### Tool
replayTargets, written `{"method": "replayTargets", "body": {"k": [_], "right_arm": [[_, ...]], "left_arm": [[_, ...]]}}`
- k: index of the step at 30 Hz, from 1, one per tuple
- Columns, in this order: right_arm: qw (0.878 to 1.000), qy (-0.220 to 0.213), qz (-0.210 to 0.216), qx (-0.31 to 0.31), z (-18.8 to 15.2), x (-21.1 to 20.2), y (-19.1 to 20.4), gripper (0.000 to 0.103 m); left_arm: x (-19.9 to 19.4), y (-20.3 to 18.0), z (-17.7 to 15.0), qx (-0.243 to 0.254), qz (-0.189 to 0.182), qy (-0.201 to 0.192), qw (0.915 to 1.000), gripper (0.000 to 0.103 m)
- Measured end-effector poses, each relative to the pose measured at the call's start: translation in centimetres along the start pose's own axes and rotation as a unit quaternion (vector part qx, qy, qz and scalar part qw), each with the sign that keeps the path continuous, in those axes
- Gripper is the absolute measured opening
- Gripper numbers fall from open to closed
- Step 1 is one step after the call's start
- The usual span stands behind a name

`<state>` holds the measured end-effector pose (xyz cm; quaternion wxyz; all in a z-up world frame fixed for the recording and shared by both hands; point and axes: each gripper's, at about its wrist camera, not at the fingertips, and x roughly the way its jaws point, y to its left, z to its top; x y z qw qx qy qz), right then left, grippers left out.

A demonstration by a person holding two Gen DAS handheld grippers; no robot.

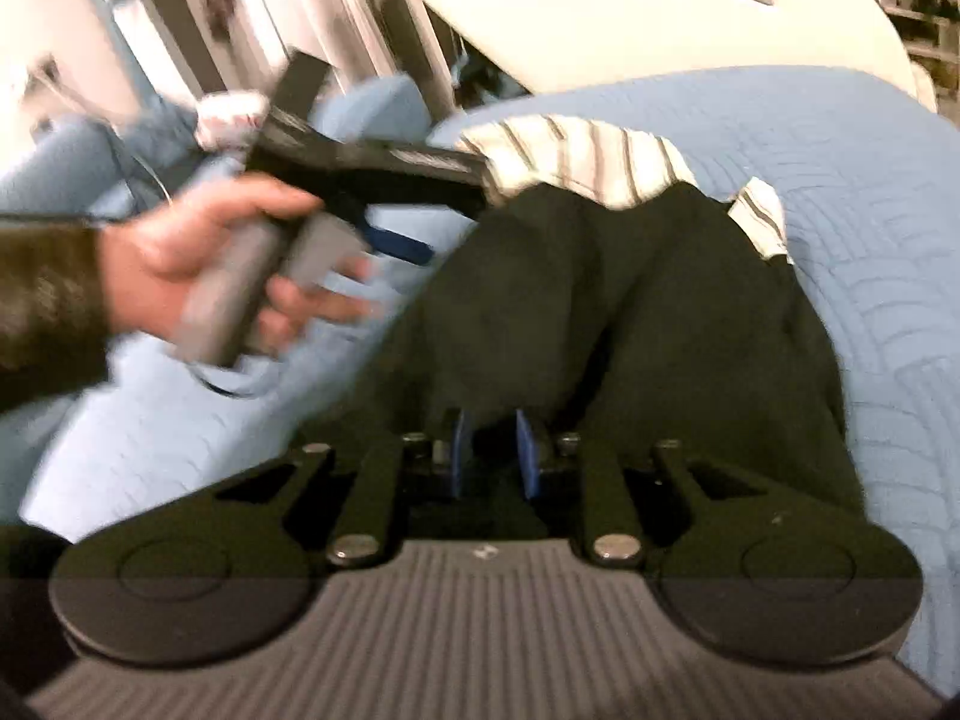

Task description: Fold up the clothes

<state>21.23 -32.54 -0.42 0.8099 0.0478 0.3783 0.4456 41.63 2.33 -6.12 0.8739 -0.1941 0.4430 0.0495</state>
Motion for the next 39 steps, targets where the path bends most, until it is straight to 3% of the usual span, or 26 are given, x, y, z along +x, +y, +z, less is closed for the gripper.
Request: {"method": "replayTargets", "body": {"k": [2,4,6,9,12,18,22,23,24,26,28,29,30,31,32,33,34,35,36,37,38,39], "right_arm": [[0.999,-0.011,0.044,0.020,1.1,-0.5,-0.6,0.024],[0.990,-0.017,0.127,0.058,3.1,-0.3,-3.3,0.024],[0.979,0.016,0.192,0.068,4.7,0.9,-5.9,0.030],[0.967,0.079,0.218,0.100,4.8,4.2,-10.0,0.034],[0.957,0.092,0.220,0.166,2.9,6.3,-13.2,0.031],[0.964,0.120,0.205,0.116,1.4,7.5,-12.0,0.030],[0.964,0.120,0.206,0.118,1.4,7.8,-11.6,0.031],[0.963,0.120,0.210,0.117,1.5,7.8,-11.5,0.033],[0.962,0.120,0.214,0.117,1.6,7.8,-11.5,0.036],[0.960,0.121,0.223,0.117,1.8,7.8,-11.4,0.039],[0.956,0.124,0.235,0.125,1.7,8.1,-11.3,0.039],[0.954,0.131,0.239,0.127,1.5,8.3,-11.2,0.037],[0.954,0.141,0.233,0.124,1.3,8.6,-11.0,0.037],[0.955,0.152,0.226,0.122,1.1,8.9,-11.0,0.036],[0.954,0.156,0.226,0.124,1.1,9.3,-11.2,0.034],[0.952,0.156,0.228,0.129,1.3,9.3,-11.5,0.034],[0.953,0.151,0.226,0.133,1.5,8.7,-11.9,0.034],[0.954,0.146,0.224,0.137,1.6,8.2,-12.3,0.035],[0.955,0.142,0.220,0.140,1.7,7.7,-12.6,0.035],[0.957,0.142,0.213,0.138,1.8,7.2,-12.9,0.035],[0.960,0.144,0.201,0.135,1.7,6.5,-13.2,0.035],[0.963,0.150,0.182,0.127,1.5,5.6,-13.5,0.035]], "left_arm": [[0.8,-0.6,0.6,-0.010,-0.035,0.001,0.9993,0.103],[1.3,-0.7,0.9,-0.028,-0.065,0.007,0.9975,0.103],[1.5,-0.4,0.9,-0.040,-0.085,0.013,0.9955,0.103],[1.7,0.1,0.7,-0.037,-0.098,0.030,0.9941,0.102],[0.7,0.6,0.8,-0.038,-0.130,0.033,0.9903,0.101],[-1.4,-1.3,0.5,-0.024,-0.179,-0.008,0.9834,0.101],[0.2,-4.8,0.8,0.028,-0.149,0.023,0.9882,0.098],[1.1,-5.9,0.8,0.051,-0.121,0.043,0.9904,0.095],[2.9,-7.4,0.6,0.094,-0.068,0.075,0.9903,0.095],[5.3,-8.8,-0.4,0.167,0.010,0.100,0.9809,0.097],[4.7,-9.4,-1.4,0.210,0.020,0.060,0.9756,0.076],[3.3,-9.7,-1.6,0.215,0.008,0.031,0.9761,0.044],[0.5,-10.4,-2.5,0.234,-0.010,-0.018,0.9720,0.035],[-2.8,-11.2,-3.6,0.259,-0.031,-0.075,0.9625,0.036],[-6.2,-12.4,-5.9,0.317,-0.053,-0.127,0.9385,0.043],[-9.6,-13.7,-8.7,0.387,-0.075,-0.177,0.9020,0.065],[-12.2,-14.9,-12.4,0.458,-0.089,-0.199,0.8617,0.078],[-13.6,-15.6,-16.0,0.513,-0.095,-0.195,0.8302,0.095],[-14.1,-16.1,-19.8,0.563,-0.103,-0.173,0.8013,0.095],[-13.7,-16.3,-23.5,0.603,-0.108,-0.136,0.7786,0.095],[-13.0,-16.3,-26.9,0.632,-0.108,-0.101,0.7605,0.095],[-12.3,-16.1,-29.7,0.652,-0.102,-0.091,0.7458,0.091]]}}
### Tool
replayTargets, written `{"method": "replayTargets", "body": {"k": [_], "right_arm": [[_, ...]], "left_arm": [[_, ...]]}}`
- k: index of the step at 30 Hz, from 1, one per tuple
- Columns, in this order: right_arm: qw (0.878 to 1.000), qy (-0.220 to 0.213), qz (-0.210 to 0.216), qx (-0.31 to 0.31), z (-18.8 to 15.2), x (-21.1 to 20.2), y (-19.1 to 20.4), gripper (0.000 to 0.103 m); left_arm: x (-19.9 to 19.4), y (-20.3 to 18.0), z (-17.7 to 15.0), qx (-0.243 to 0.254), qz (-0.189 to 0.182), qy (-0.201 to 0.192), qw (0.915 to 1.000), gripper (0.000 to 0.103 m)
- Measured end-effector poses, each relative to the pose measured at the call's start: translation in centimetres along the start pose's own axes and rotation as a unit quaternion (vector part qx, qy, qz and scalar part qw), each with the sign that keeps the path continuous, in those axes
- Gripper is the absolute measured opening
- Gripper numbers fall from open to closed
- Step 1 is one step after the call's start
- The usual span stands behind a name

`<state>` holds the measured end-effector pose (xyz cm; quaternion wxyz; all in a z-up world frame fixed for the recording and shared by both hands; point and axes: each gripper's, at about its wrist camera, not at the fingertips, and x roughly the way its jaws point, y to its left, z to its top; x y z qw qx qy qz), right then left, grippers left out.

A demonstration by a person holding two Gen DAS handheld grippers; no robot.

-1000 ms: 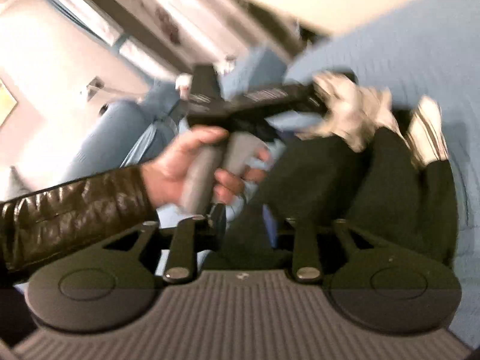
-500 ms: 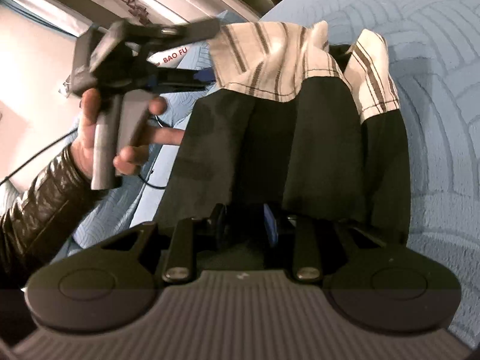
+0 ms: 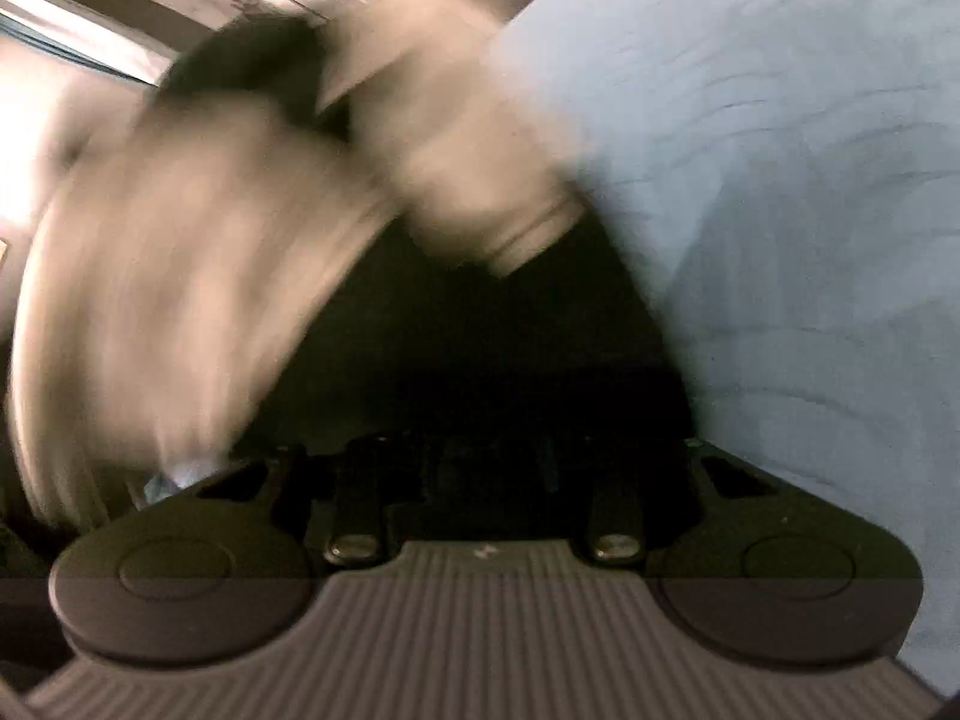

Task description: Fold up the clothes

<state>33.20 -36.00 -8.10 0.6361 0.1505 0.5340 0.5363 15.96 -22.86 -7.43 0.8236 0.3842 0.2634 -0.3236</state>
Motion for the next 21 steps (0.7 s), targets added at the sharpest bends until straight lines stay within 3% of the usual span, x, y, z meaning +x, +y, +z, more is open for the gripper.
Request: {"method": "replayTargets", "body": {"k": [2,4,7,8,11,13,15,18,19,21], "right_arm": [[0.999,0.008,-0.041,-0.011,-0.8,-1.2,0.6,0.036],[0.993,-0.010,-0.118,-0.024,-2.3,-3.9,2.8,0.039],[0.981,-0.072,-0.180,-0.016,-4.4,-7.2,6.0,0.040],[0.975,-0.118,-0.189,-0.010,-5.5,-9.1,7.6,0.040],[0.958,-0.234,-0.163,-0.027,-7.6,-10.5,12.0,0.039],[0.956,-0.261,-0.116,-0.067,-7.2,-7.1,15.3,0.041],[0.956,-0.218,-0.157,-0.118,-7.4,-2.1,17.7,0.044],[0.944,-0.098,-0.276,-0.152,-9.8,5.2,19.3,0.045],[0.944,-0.087,-0.287,-0.138,-11.0,5.9,19.2,0.045],[0.958,-0.095,-0.260,-0.080,-14.7,6.5,18.9,0.045]], "left_arm": [[0.6,-4.4,-1.3,0.018,0.041,-0.007,0.9990,0.087],[0.5,-5.0,-1.6,-0.029,0.066,-0.012,0.9973,0.087],[0.1,-5.3,-1.9,-0.079,0.081,-0.009,0.9935,0.087],[-0.3,-5.7,-2.1,-0.085,0.088,-0.006,0.9925,0.088],[-0.6,-6.3,-1.6,-0.105,0.100,0.003,0.9895,0.088],[-1.8,-6.3,-1.7,-0.124,0.104,0.008,0.9868,0.088],[-4.5,-5.9,-1.6,-0.141,0.110,0.015,0.9838,0.087],[-9.7,-4.9,-2.4,-0.181,0.142,0.031,0.9727,0.087],[-11.7,-4.4,-2.8,-0.197,0.156,0.034,0.9673,0.087],[-15.5,-2.7,-3.8,-0.280,0.181,0.033,0.9421,0.091]]}}
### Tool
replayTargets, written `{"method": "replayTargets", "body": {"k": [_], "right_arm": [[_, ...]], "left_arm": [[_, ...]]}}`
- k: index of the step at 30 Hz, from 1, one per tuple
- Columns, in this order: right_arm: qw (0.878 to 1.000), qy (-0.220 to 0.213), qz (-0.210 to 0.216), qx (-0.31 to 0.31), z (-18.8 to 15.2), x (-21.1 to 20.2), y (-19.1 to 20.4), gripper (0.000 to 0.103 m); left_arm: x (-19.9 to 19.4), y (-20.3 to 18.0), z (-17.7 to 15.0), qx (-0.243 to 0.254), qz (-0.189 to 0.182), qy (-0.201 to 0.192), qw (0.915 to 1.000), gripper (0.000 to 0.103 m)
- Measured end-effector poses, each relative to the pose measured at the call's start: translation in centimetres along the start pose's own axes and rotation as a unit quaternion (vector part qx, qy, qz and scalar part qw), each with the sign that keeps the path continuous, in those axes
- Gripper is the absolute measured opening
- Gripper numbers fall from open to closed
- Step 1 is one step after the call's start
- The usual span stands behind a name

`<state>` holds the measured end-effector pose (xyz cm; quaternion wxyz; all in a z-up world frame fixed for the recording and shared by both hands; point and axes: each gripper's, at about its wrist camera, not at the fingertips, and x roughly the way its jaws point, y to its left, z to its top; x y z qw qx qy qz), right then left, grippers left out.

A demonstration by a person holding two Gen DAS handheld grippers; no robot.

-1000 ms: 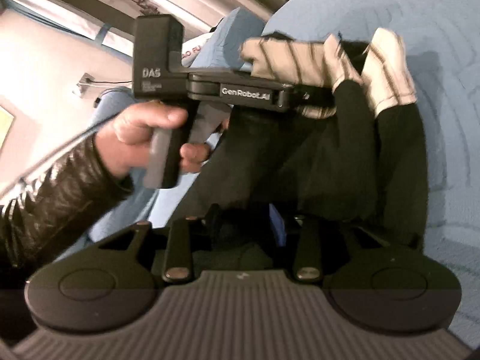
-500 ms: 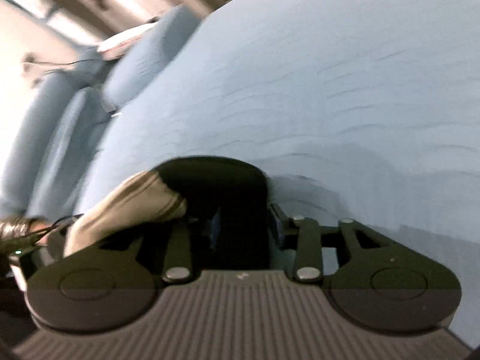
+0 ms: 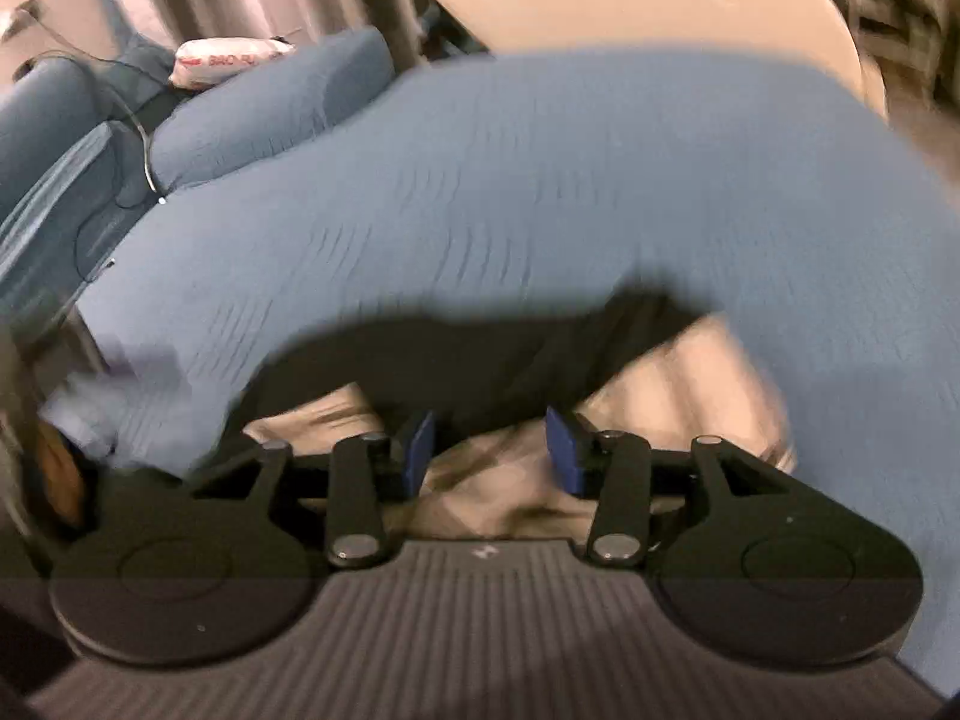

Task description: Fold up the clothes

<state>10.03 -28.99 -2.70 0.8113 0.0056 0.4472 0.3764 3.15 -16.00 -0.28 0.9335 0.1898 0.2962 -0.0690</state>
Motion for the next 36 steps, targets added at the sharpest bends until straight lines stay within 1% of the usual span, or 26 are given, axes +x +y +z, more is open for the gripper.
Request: {"method": "replayTargets", "body": {"k": [1,2,4,5,6,7,8,9,10,11,12,13,14,16,17,18,19,21,22,24,27,29,31,32,34,36], "right_arm": [[1.000,0.008,0.003,0.027,-1.9,0.5,0.8,0.045],[0.999,0.015,-0.002,0.034,-3.4,1.1,1.3,0.045],[1.000,0.018,-0.019,0.018,-5.7,2.1,1.8,0.045],[0.999,0.013,-0.030,0.004,-6.4,2.4,2.2,0.045],[0.999,0.013,-0.032,0.006,-6.5,2.4,1.9,0.045],[0.999,0.014,-0.034,0.011,-6.4,2.4,1.7,0.045],[0.999,0.017,-0.033,0.020,-6.3,2.2,2.0,0.045],[0.999,0.021,-0.031,0.021,-6.2,1.6,2.0,0.045],[0.999,0.025,-0.027,0.017,-6.1,0.8,1.0,0.046],[0.999,0.029,-0.023,0.011,-5.9,-0.1,0.3,0.046],[0.999,0.034,-0.017,0.005,-5.3,-1.3,0.1,0.046],[0.999,0.035,-0.011,0.006,-4.7,-2.6,-0.4,0.046],[0.999,0.034,-0.002,0.008,-4.0,-4.0,-1.0,0.048],[1.000,0.010,-0.001,0.004,-2.6,-6.2,-2.3,0.060],[1.000,-0.003,-0.007,-0.002,-1.9,-7.0,-2.9,0.074],[1.000,-0.014,-0.013,-0.007,-1.3,-7.5,-3.6,0.083],[0.999,-0.023,-0.022,-0.011,-0.8,-7.3,-4.5,0.081],[0.999,-0.035,-0.037,-0.017,0.0,-7.1,-7.2,0.081],[0.999,-0.034,-0.033,-0.015,-0.1,-7.2,-8.8,0.081],[1.000,-0.018,0.000,-0.006,1.5,-3.7,-11.8,0.081],[0.998,0.023,0.062,0.008,2.5,0.6,-14.9,0.081],[0.993,0.034,0.092,0.061,1.8,3.5,-16.7,0.083],[0.988,0.030,0.112,0.099,1.1,5.5,-16.5,0.095],[0.987,0.020,0.126,0.101,0.7,5.7,-15.9,0.097],[0.981,0.034,0.159,0.103,0.3,5.7,-15.0,0.095],[0.983,0.034,0.159,0.088,-0.1,5.2,-14.2,0.044]], "left_arm": [[-1.0,1.8,0.1,-0.068,-0.004,0.000,0.9977,0.096],[-1.7,3.8,0.2,-0.154,-0.020,-0.003,0.9879,0.097],[-1.5,5.3,1.1,-0.243,-0.048,-0.005,0.9689,0.097],[-1.4,6.0,1.6,-0.273,-0.057,-0.004,0.9604,0.099],[-0.2,6.1,2.7,-0.321,-0.070,0.002,0.9447,0.103],[1.7,5.5,3.5,-0.350,-0.078,0.016,0.9334,0.103],[3.6,4.7,4.1,-0.366,-0.083,0.034,0.9263,0.103],[6.1,3.6,4.4,-0.365,-0.082,0.065,0.9251,0.103],[7.9,2.6,4.3,-0.354,-0.076,0.093,0.9276,0.102],[10.4,1.2,3.7,-0.323,-0.057,0.147,0.9332,0.100],[12.5,-0.3,2.7,-0.295,-0.032,0.191,0.9357,0.100],[13.0,-1.0,1.9,-0.289,-0.019,0.197,0.9366,0.100],[12.2,-1.4,0.9,-0.301,-0.011,0.173,0.9378,0.101],[11.1,-2.4,0.0,-0.308,-0.003,0.151,0.9392,0.101],[10.7,-3.0,-0.2,-0.296,0.001,0.142,0.9446,0.101],[10.3,-3.4,-0.4,-0.284,0.002,0.138,0.9489,0.101],[10.0,-3.6,-0.7,-0.274,0.002,0.136,0.9520,0.101],[9.2,-4.5,-1.6,-0.226,-0.002,0.145,0.9632,0.102],[9.1,-5.0,-2.2,-0.208,0.000,0.146,0.9671,0.102],[8.6,-5.8,-3.2,-0.189,0.005,0.146,0.9710,0.103],[8.1,-5.4,-4.4,-0.210,-0.003,0.156,0.9652,0.103],[8.2,-4.7,-5.3,-0.239,-0.015,0.164,0.9569,0.103],[8.1,-4.1,-5.7,-0.243,-0.028,0.164,0.9558,0.103],[7.9,-3.7,-5.7,-0.241,-0.034,0.165,0.9558,0.102],[6.9,-2.3,-5.6,-0.248,-0.056,0.158,0.9541,0.096],[5.6,-0.6,-5.1,-0.247,-0.070,0.130,0.9577,0.096]]}}
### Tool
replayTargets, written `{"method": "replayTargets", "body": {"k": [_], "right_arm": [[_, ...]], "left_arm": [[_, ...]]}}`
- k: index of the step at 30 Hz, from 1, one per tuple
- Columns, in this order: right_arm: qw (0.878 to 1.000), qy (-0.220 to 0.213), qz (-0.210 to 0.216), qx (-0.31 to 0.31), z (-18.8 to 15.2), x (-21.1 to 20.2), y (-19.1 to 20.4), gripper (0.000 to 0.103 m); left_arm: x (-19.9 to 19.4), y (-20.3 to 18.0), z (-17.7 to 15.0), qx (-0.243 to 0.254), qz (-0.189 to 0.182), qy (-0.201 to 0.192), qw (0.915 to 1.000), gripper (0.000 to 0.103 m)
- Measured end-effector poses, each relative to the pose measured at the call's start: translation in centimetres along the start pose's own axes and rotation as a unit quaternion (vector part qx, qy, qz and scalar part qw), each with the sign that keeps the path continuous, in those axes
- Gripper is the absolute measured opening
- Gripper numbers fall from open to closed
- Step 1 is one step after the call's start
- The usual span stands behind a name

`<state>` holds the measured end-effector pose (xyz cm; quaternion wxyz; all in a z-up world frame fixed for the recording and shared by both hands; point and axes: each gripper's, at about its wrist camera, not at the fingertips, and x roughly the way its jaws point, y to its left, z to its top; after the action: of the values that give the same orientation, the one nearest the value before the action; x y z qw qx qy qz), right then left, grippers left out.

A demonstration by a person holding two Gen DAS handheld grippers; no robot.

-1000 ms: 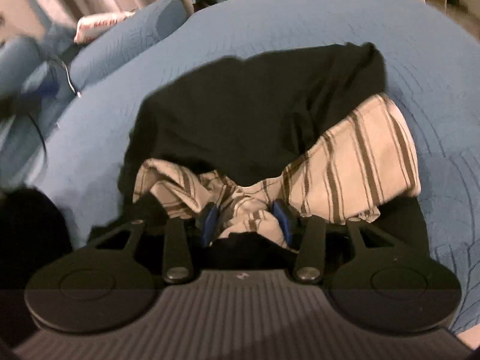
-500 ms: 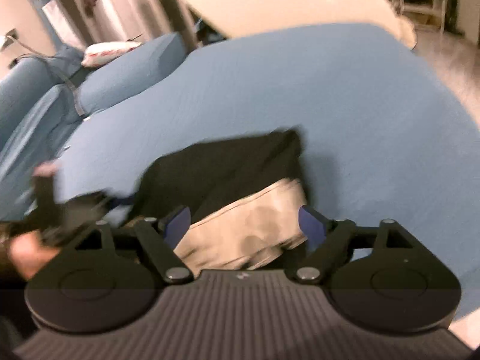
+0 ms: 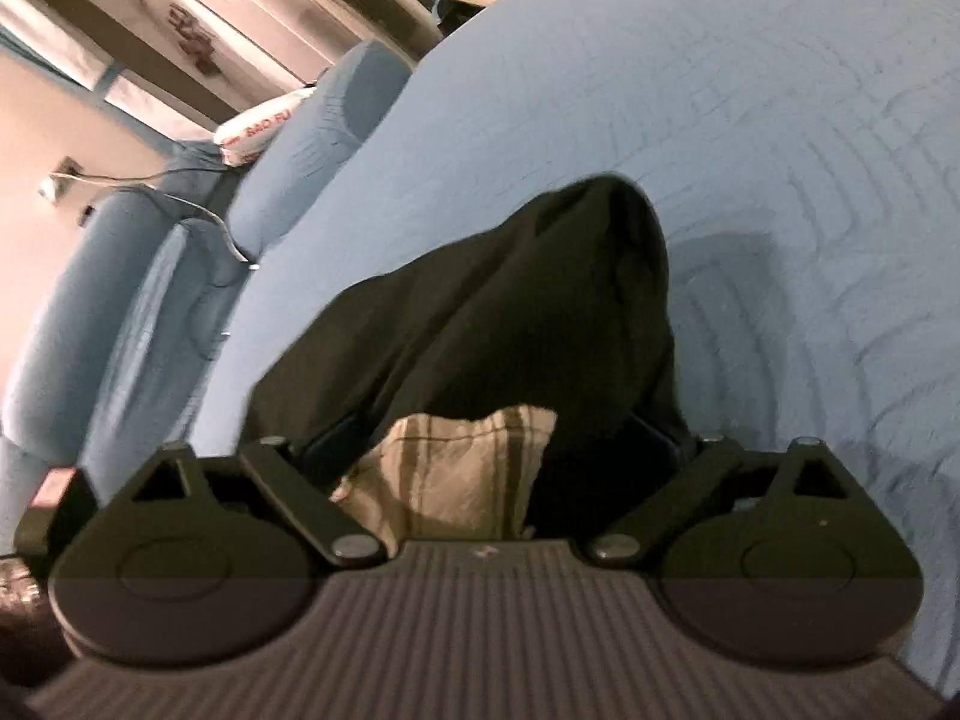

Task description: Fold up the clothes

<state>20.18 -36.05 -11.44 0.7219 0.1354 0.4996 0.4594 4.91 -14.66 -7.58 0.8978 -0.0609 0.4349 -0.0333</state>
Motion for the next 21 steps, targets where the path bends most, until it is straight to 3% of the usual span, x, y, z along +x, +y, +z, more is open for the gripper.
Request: {"method": "replayTargets", "body": {"k": [2,4,5,7,9,10,11,12,13,14,15,16,18,19,20,21], "right_arm": [[0.997,-0.011,-0.034,-0.063,-0.9,-1.2,1.4,0.033],[0.985,-0.026,-0.056,-0.162,-1.9,-2.4,4.1,0.030],[0.974,-0.035,-0.067,-0.211,-2.5,-2.9,5.5,0.030],[0.953,-0.051,-0.084,-0.287,-3.3,-3.4,8.0,0.029],[0.909,-0.072,-0.101,-0.397,-4.9,-4.1,11.8,0.029],[0.891,-0.078,-0.105,-0.434,-5.5,-4.2,13.0,0.029],[0.860,-0.085,-0.110,-0.490,-6.6,-4.4,14.7,0.029],[0.835,-0.090,-0.112,-0.531,-7.5,-4.5,15.9,0.028],[0.804,-0.092,-0.116,-0.576,-8.6,-4.6,17.0,0.028],[0.764,-0.090,-0.125,-0.627,-9.8,-4.5,18.1,0.028],[0.736,-0.086,-0.132,-0.658,-10.7,-4.3,18.6,0.028],[0.722,-0.086,-0.136,-0.673,-11.2,-4.2,18.7,0.028],[0.697,-0.094,-0.142,-0.697,-12.1,-4.3,18.8,0.027],[0.696,-0.100,-0.145,-0.696,-12.1,-4.2,18.6,0.027],[0.698,-0.104,-0.148,-0.693,-12.1,-4.1,18.4,0.027],[0.703,-0.104,-0.152,-0.687,-12.1,-4.0,18.1,0.028]], "left_arm": [[-1.7,0.8,0.8,0.039,-0.002,-0.038,0.9985,0.097],[-3.3,0.9,1.6,0.137,0.015,-0.101,0.9852,0.100],[-3.8,0.8,1.8,0.193,0.026,-0.129,0.9724,0.101],[-4.2,0.3,2.2,0.300,0.038,-0.171,0.9376,0.102],[-3.6,-0.2,2.7,0.409,0.026,-0.189,0.8922,0.102],[-3.0,-0.2,3.1,0.432,0.009,-0.183,0.8829,0.102],[-2.2,0.0,3.5,0.447,-0.010,-0.175,0.8773,0.103],[-1.7,0.4,3.9,0.453,-0.037,-0.165,0.8756,0.103],[-1.5,0.8,4.2,0.455,-0.057,-0.157,0.8747,0.103],[-1.3,1.2,4.4,0.457,-0.074,-0.152,0.8732,0.103],[-1.1,1.5,4.5,0.456,-0.086,-0.146,0.8734,0.103],[-0.8,1.8,4.6,0.455,-0.096,-0.140,0.8745,0.103],[0.4,2.0,4.9,0.424,-0.127,-0.112,0.8900,0.103],[1.3,1.6,4.8,0.412,-0.130,-0.104,0.8957,0.103],[1.8,1.3,4.3,0.395,-0.127,-0.093,0.9051,0.093],[2.1,1.3,4.1,0.380,-0.117,-0.083,0.9136,0.071]]}}
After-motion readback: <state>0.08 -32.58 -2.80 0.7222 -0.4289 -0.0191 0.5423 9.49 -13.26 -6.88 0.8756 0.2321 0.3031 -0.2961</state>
